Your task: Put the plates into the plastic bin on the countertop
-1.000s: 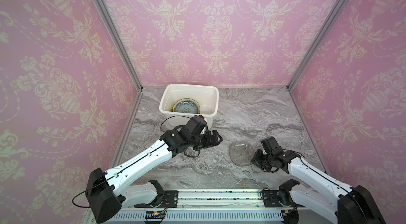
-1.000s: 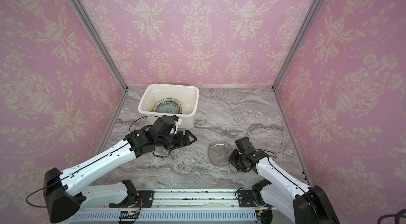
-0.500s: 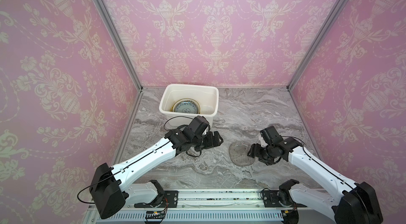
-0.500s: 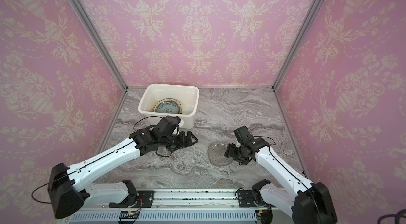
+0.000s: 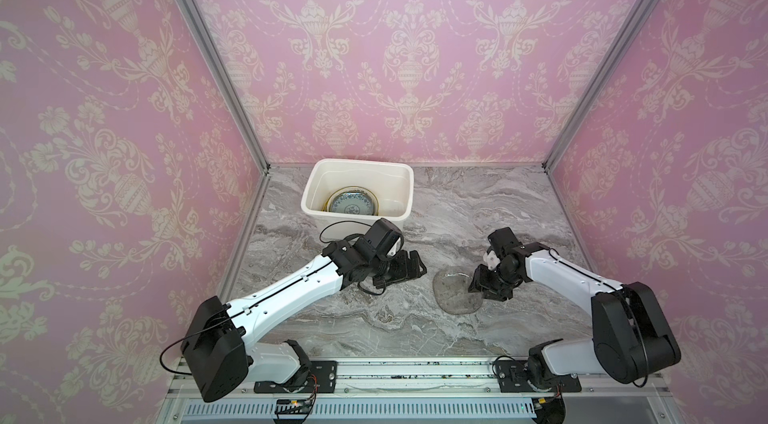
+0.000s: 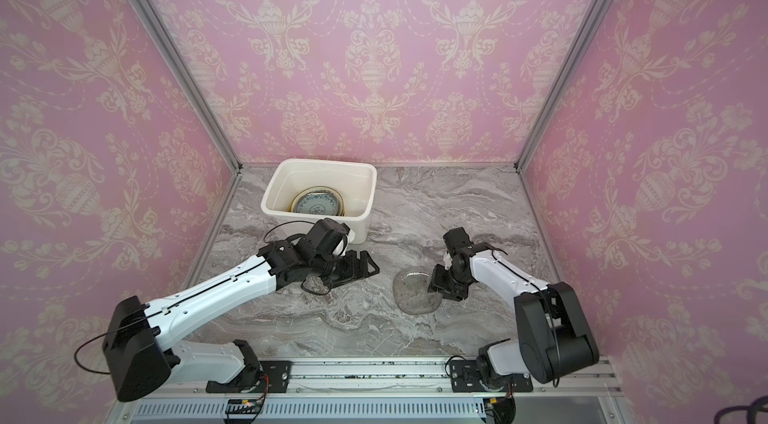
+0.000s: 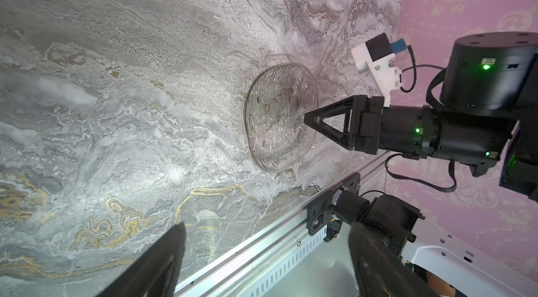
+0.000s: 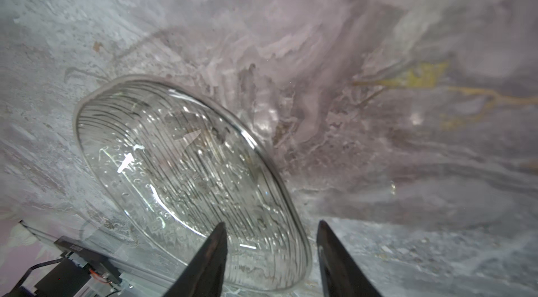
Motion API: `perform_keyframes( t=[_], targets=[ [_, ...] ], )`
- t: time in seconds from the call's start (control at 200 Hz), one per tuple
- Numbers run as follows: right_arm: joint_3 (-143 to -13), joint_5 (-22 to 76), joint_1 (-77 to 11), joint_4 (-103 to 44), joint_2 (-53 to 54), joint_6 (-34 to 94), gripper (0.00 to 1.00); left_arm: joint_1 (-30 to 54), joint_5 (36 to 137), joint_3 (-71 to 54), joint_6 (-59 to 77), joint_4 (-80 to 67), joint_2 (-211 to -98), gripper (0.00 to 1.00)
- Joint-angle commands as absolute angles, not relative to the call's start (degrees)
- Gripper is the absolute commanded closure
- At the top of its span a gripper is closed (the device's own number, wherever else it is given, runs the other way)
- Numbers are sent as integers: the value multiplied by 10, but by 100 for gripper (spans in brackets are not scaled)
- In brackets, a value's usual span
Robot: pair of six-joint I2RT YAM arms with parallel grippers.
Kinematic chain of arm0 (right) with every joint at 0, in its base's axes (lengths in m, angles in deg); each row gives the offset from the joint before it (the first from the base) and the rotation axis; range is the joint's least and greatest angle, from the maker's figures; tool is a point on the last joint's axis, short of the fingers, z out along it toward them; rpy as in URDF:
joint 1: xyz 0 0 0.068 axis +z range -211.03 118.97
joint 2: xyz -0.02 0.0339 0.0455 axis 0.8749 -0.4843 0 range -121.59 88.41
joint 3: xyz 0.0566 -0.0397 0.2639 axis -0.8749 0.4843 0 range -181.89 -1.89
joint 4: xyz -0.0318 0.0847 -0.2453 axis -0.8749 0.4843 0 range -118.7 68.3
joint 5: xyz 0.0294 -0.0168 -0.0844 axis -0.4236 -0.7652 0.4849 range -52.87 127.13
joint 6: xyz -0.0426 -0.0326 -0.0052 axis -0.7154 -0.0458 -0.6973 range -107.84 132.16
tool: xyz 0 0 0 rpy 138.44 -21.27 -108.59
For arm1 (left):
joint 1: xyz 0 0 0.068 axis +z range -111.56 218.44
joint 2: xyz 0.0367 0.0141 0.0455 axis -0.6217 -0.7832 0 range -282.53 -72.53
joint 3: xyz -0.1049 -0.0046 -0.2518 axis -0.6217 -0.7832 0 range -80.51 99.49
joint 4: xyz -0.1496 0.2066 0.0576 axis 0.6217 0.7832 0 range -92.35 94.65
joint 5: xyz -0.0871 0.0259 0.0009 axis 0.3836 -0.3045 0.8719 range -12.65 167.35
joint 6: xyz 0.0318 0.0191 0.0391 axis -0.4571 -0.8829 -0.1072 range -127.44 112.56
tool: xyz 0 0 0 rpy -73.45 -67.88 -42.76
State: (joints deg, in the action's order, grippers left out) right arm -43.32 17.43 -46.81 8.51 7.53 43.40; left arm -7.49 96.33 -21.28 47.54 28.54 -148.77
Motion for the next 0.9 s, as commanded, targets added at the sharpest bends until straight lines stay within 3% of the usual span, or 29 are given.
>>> perform_keyframes(
  t=[0.0,0.27,0.635,0.896],
  targets=[
    [-432,132,-470,57,68,412,60,-78,978,-197,468,287,-1489,11],
    [-412,124,-470,25,36,412,85,-78,983,-193,468,287,-1492,12],
    [-417,128,-470,27,31,394,100,-78,971,-191,473,295,-1481,12],
    [-481,116,-470,108,132,392,100,-78,954,-153,434,328,-1470,12]
  ],
)
